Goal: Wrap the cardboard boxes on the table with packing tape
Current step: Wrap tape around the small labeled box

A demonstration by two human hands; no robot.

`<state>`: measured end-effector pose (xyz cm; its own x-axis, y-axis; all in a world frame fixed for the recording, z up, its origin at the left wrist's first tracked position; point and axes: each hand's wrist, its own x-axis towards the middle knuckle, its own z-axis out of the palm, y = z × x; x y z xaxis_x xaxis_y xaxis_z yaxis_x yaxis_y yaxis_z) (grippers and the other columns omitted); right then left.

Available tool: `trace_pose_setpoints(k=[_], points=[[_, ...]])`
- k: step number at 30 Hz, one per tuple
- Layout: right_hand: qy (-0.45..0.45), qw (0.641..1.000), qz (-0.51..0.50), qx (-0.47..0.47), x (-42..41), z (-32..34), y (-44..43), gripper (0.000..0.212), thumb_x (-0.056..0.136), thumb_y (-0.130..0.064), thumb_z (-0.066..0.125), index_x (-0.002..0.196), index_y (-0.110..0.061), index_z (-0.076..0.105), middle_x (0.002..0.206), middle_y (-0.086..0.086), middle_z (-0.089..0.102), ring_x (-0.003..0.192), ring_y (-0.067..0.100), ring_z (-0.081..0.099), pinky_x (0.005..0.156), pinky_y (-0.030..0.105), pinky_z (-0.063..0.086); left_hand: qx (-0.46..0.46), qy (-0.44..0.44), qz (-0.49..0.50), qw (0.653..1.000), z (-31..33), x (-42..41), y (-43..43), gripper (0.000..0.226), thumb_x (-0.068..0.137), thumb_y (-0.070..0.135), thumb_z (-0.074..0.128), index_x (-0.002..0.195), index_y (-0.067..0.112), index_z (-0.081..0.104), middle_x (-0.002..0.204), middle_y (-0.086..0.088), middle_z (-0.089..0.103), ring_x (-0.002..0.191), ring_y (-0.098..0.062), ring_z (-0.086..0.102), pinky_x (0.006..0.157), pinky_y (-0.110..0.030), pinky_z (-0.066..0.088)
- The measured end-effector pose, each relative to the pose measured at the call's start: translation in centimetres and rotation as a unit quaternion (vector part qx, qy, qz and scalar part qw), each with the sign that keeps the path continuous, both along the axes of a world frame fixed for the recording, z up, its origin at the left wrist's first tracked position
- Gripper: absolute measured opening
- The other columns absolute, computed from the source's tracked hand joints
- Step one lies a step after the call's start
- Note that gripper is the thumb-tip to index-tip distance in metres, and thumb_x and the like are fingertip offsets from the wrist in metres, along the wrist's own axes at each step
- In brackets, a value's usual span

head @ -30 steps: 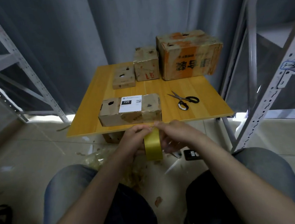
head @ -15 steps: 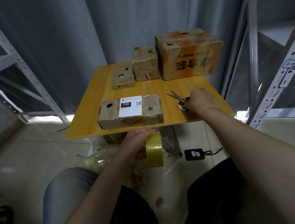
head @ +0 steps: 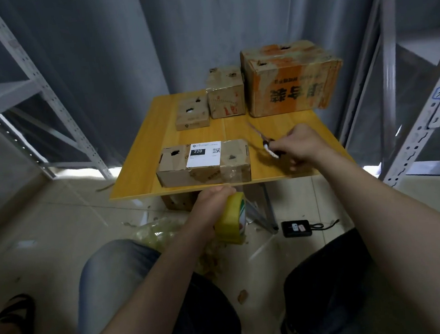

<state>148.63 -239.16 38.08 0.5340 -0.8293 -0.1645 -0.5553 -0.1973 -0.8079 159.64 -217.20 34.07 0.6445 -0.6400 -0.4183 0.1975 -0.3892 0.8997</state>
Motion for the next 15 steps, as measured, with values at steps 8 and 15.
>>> trace_pose_setpoints(k=[8,15], points=[[0.093,0.915,0.306,0.247,-3.5,3.7,0.6,0.043,0.07,-0.024,0.085,0.105,-0.008,0.067,0.084,0.005,0.062,0.07,0.016,0.061,0.061,0.034,0.064,0.018,-0.02,0.025,0.999,0.8,-0.7,0.1,0.007,0.1,0.033,0.066,0.103,0.027,0.069,0.104,-0.001,0.065,0.094,-0.021,0.063,0.091,-0.038,0.053],[0.25,0.907,0.286,0.182,-3.9,2.9,0.6,0.05,0.078,-0.018,0.089,0.122,-0.008,0.066,0.09,0.006,0.064,0.068,0.016,0.06,0.078,0.043,0.063,0.032,-0.005,0.039,0.999,1.1,-1.2,-0.1,0.011,0.101,0.034,0.066,0.092,0.028,0.065,0.098,-0.004,0.065,0.088,-0.025,0.065,0.075,-0.034,0.053]])
